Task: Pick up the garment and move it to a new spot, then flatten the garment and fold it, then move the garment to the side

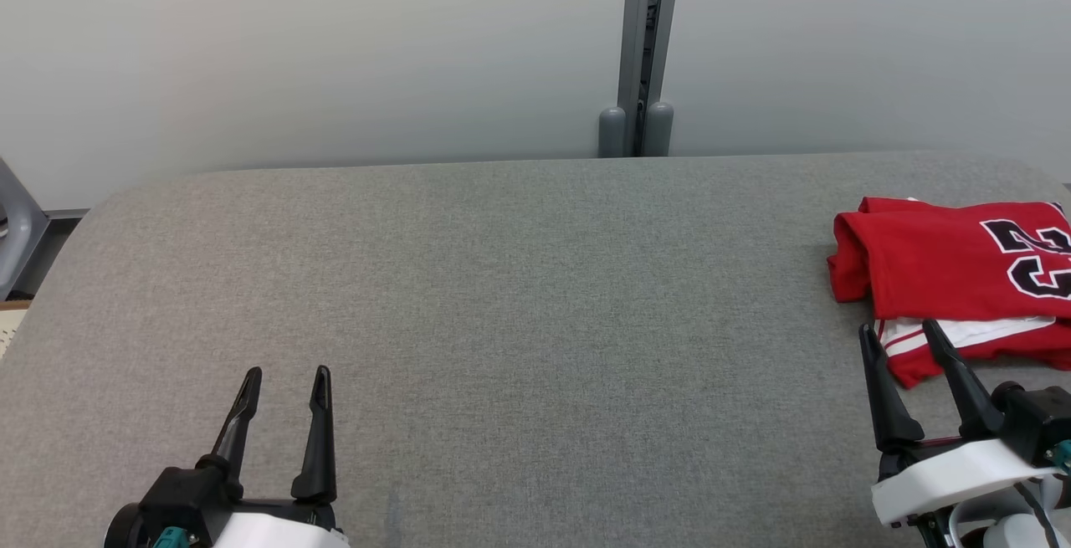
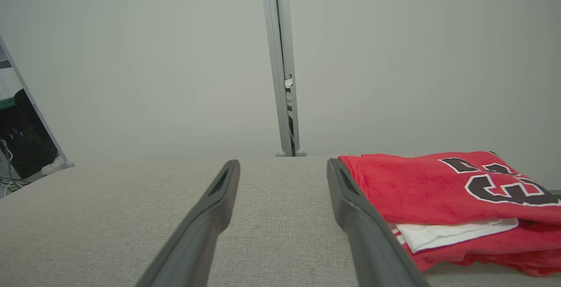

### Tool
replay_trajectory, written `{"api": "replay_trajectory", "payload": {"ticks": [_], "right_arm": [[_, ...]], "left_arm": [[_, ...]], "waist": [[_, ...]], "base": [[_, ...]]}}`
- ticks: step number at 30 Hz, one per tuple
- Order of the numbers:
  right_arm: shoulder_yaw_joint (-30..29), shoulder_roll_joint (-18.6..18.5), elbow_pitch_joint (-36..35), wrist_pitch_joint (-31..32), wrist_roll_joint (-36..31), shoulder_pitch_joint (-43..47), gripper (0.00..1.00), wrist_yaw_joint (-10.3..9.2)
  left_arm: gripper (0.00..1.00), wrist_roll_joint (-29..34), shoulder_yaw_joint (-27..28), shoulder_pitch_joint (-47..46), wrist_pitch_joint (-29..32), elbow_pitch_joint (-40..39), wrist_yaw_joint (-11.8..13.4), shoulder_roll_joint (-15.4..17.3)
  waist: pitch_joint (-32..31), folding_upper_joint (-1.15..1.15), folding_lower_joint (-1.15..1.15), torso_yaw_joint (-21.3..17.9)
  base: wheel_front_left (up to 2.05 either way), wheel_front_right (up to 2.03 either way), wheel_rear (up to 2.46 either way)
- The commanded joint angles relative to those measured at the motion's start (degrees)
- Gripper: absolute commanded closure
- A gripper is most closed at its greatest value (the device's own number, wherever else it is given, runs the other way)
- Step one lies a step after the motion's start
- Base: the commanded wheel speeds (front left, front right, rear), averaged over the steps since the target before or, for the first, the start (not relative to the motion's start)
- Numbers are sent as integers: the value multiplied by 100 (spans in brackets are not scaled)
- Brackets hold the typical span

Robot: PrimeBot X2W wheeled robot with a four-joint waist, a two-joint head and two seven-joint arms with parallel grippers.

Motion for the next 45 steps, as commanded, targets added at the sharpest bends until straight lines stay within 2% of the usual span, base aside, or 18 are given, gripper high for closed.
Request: {"api": "replay_trajectory", "payload": {"ticks": [1, 8, 9, 12, 45], "right_arm": [[15, -16, -24, -23, -15, 22, 0, 1], [63, -17, 17, -24, 32, -22, 0, 1], [71, 8, 12, 2, 17, -4, 100, 0], [120, 93, 158, 19, 12, 125, 100, 0], [-435, 378, 15, 844, 2786, 40, 100, 0]], "left_arm": [[0, 63, 1, -10, -8, -18, 16, 21], [0, 11, -39, -18, -8, 45, -17, 21], [100, -8, -41, 0, 0, 49, -8, 1], [100, -32, -60, 79, 20, 230, -5, -35], [100, -3123, 293, -350, 847, 394, -164, -14]], "waist": [[6, 0, 0, -5], [38, 0, 0, -34], [39, 0, 0, -35], [40, 0, 0, -37], [66, 0, 0, -58]], "base": [[0, 0, 0], [0, 0, 0], [0, 0, 0], [0, 0, 0], [0, 0, 0]]}}
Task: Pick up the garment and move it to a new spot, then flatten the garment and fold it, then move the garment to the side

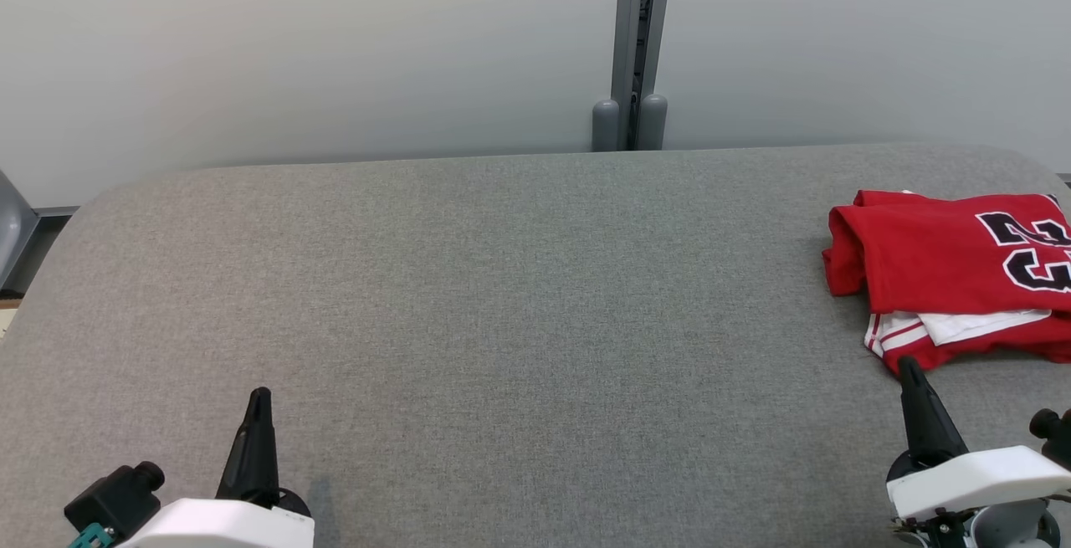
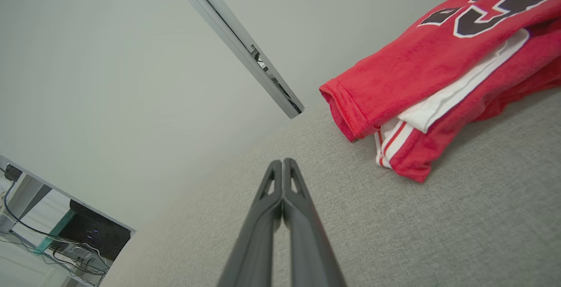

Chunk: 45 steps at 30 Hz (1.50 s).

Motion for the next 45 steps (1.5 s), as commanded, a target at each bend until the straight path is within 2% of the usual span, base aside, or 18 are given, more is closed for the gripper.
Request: {"api": "replay_trajectory", "payload": {"ticks": [1, 15, 45], "right_arm": [[-64, -18, -113, 64, 200, -135, 100, 0], [-249, 76, -155, 343, 1124, -168, 100, 0], [-569, 246, -233, 824, 2731, -199, 100, 1]], "left_arm": [[100, -216, 49, -218, 55, -58, -42, 31], [100, -1245, 168, -353, 334, -4, -95, 39], [100, -3037, 374, -585, 810, 96, -187, 51]], "waist": [[1, 0, 0, -1], [13, 0, 0, -10], [38, 0, 0, -30]], "base": [[0, 0, 0], [0, 0, 0], [0, 0, 0]]}}
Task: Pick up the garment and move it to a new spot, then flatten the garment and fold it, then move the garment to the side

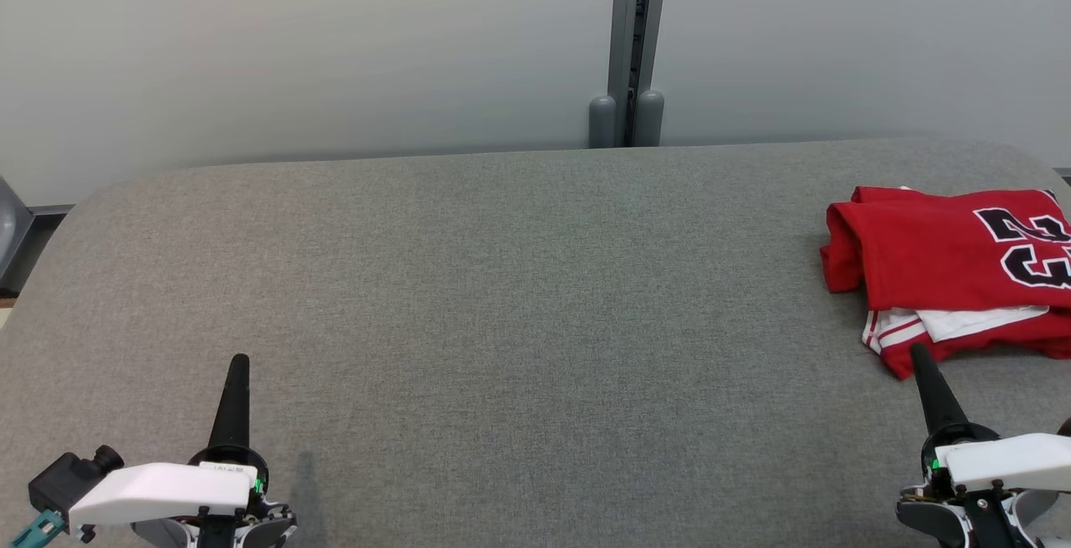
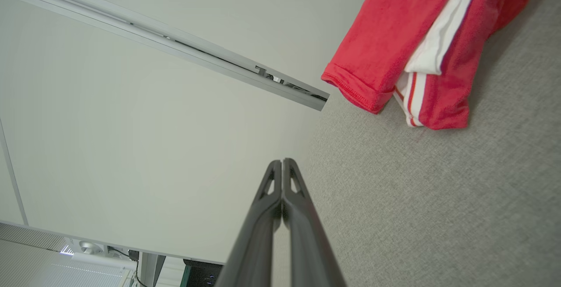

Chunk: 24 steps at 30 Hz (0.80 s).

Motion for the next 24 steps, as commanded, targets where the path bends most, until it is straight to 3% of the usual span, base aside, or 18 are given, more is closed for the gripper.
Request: {"api": "replay_trajectory", "payload": {"ticks": [1, 24], "right_arm": [[-45, -13, -78, 60, 173, -89, 100, 2], [-231, 89, -116, 349, 1104, -119, 100, 2]], "left_arm": [[100, -168, 51, -143, 33, -24, -39, 35], [100, -1205, 167, -286, 310, 35, -91, 42]], "waist": [[2, 0, 0, -1], [20, 0, 0, -16]], "base": [[0, 0, 0], [0, 0, 0]]}}
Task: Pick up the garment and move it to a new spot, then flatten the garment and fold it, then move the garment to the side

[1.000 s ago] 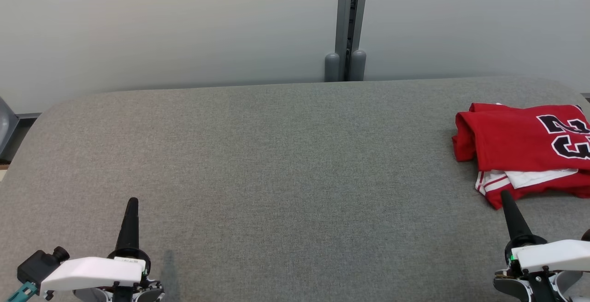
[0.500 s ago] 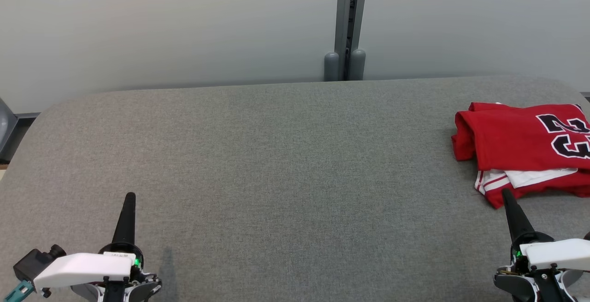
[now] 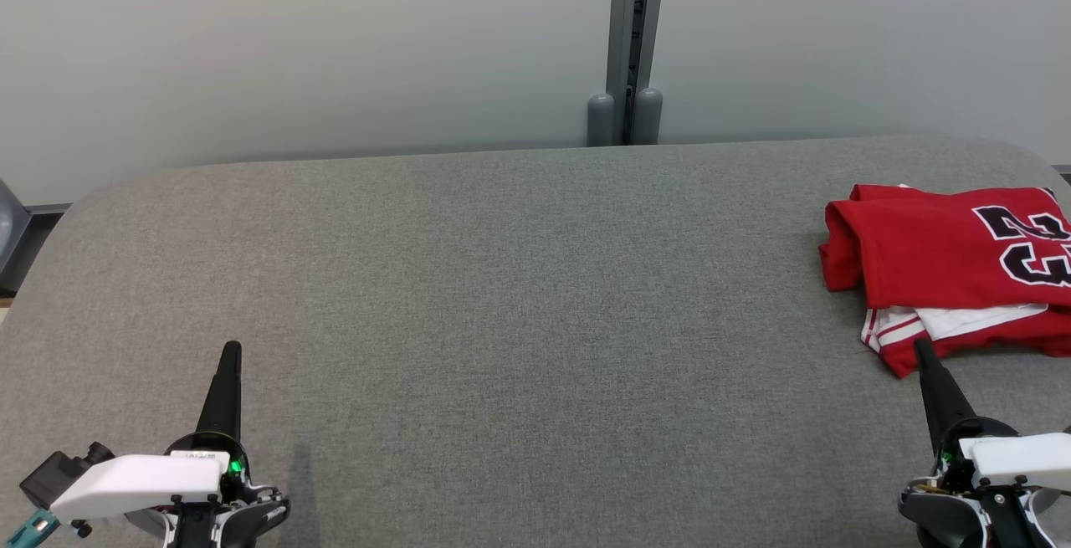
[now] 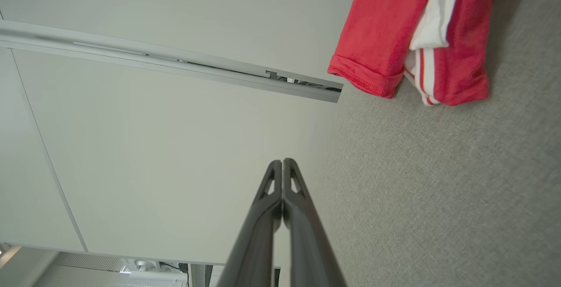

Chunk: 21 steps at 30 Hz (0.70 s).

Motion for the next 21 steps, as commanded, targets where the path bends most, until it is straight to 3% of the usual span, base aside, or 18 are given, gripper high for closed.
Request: {"api": "replay_trajectory", "payload": {"ticks": [1, 21], "right_arm": [[-34, -5, -54, 50, 122, -95, 100, 2], [-175, 69, -77, 272, 840, -100, 100, 2]], "left_arm": [[100, -121, 40, -146, 23, -14, -36, 33], [100, -922, 127, -237, 242, 36, -76, 38]], "waist": [[1, 0, 0, -1], [18, 0, 0, -14]], "base": [[0, 0, 0], [0, 0, 0]]}}
